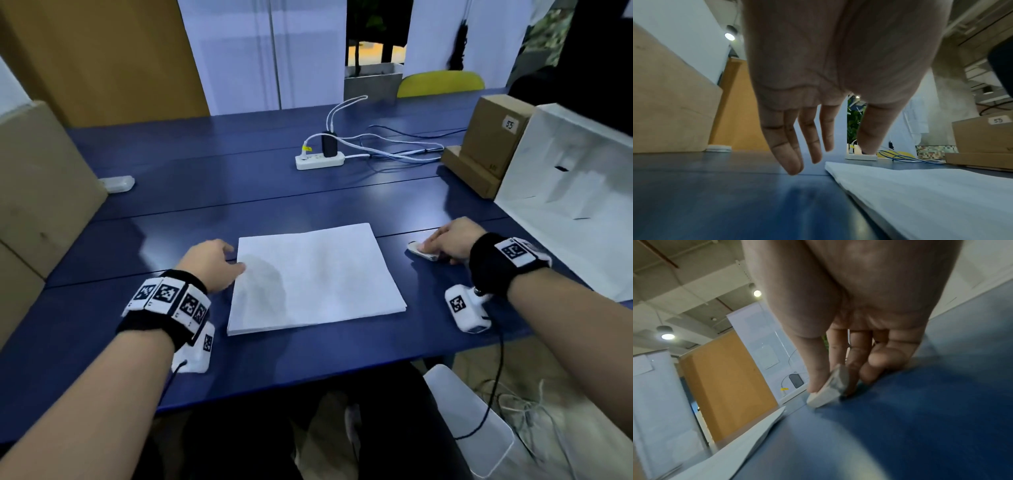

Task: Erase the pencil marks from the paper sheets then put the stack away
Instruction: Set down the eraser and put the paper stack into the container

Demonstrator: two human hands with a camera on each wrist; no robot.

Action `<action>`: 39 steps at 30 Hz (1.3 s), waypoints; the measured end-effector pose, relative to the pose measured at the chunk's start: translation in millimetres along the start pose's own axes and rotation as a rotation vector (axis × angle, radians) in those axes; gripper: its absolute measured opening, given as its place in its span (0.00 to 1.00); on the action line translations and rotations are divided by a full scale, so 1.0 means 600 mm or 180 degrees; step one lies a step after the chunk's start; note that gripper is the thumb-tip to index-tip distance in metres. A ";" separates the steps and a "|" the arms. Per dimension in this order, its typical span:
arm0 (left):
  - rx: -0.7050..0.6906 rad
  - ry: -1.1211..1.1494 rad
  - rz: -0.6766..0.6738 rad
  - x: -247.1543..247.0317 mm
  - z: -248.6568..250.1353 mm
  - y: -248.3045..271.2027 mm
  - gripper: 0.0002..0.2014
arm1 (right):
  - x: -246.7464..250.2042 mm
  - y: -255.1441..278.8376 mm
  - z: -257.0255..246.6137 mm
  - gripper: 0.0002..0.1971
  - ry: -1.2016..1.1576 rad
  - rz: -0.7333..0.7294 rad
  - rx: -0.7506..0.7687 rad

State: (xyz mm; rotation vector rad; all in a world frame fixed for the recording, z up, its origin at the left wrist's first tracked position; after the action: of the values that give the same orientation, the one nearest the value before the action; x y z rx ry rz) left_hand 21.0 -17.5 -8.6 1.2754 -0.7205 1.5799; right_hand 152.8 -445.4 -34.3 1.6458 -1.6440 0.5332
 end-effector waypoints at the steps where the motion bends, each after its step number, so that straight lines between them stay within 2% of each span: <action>1: 0.0103 -0.0034 -0.0037 -0.005 -0.006 -0.001 0.23 | 0.003 0.002 -0.004 0.10 0.0152 0.0042 0.0032; 4: 0.0328 -0.0130 -0.0151 -0.012 -0.013 -0.002 0.12 | 0.012 0.019 -0.028 0.18 0.0956 0.0114 0.0190; 5: 0.0418 -0.0131 -0.0168 -0.012 -0.014 -0.001 0.11 | 0.015 0.030 -0.041 0.19 0.1110 0.0167 0.0249; 7: 0.0540 -0.0161 -0.0161 -0.010 -0.007 0.002 0.13 | 0.012 0.047 -0.069 0.20 0.1140 0.0253 0.0410; 10: 0.0562 -0.0139 -0.0265 -0.015 0.025 0.005 0.16 | -0.031 0.076 -0.106 0.21 0.0694 -0.0118 0.0424; 13: 0.0454 -0.0357 -0.0489 -0.028 0.064 0.005 0.27 | -0.086 0.106 -0.144 0.17 0.1185 -0.0477 0.0474; 15: 0.0382 -0.0446 -0.0570 -0.037 0.079 0.008 0.22 | -0.110 0.116 -0.167 0.22 0.1534 -0.0485 0.0555; 17: 0.0224 -0.0622 -0.0506 -0.043 0.091 0.009 0.15 | -0.124 0.120 -0.182 0.26 0.1502 -0.0508 0.0493; 21: 0.0054 -0.0810 -0.0433 -0.052 0.098 0.001 0.23 | -0.141 0.111 -0.186 0.25 0.0884 -0.0796 0.0196; 25: 0.0008 -0.0994 -0.0481 -0.054 0.099 0.000 0.18 | -0.135 0.100 -0.168 0.27 0.0236 -0.0901 -0.0048; 27: -0.0041 -0.1105 -0.0414 -0.051 0.102 0.004 0.16 | -0.132 0.102 -0.168 0.26 0.0082 -0.0958 -0.0014; 29: 0.0040 -0.1073 -0.0385 -0.049 0.097 0.005 0.18 | -0.123 0.101 -0.163 0.24 -0.0201 -0.0835 -0.0017; 32: 0.0159 -0.0845 -0.0357 -0.046 0.089 0.004 0.21 | -0.119 0.091 -0.138 0.24 -0.1182 -0.0875 -0.0188; 33: 0.0170 -0.0821 -0.0346 -0.048 0.087 0.001 0.21 | -0.121 0.089 -0.126 0.22 -0.1283 -0.0950 -0.0262; 36: 0.0170 -0.0810 -0.0282 -0.045 0.075 0.006 0.21 | -0.131 0.075 -0.096 0.04 -0.0937 -0.1041 -0.0151; 37: 0.0187 -0.0716 -0.0236 -0.040 0.067 0.005 0.20 | -0.131 0.073 -0.090 0.06 -0.0826 -0.1002 -0.0070; 39: 0.0263 -0.0439 -0.0153 -0.030 0.040 0.001 0.17 | -0.132 0.071 -0.075 0.03 -0.0943 -0.1031 -0.0059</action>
State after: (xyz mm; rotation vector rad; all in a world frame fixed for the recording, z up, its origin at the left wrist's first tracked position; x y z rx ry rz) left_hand 30.1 -44.5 -18.9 1.4630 -0.7109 1.5072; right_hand 112.9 -355.0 -55.1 2.0009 -1.5307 0.1150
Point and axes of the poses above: each hand's wrist, its own y-axis away from the middle knuckle, its own x-axis out of the back of the hand, z = x × y, the point moved 7 cm from there along -y, towards the middle knuckle, and after that the axes turned 2 degrees about z, right-handed, at the moved point
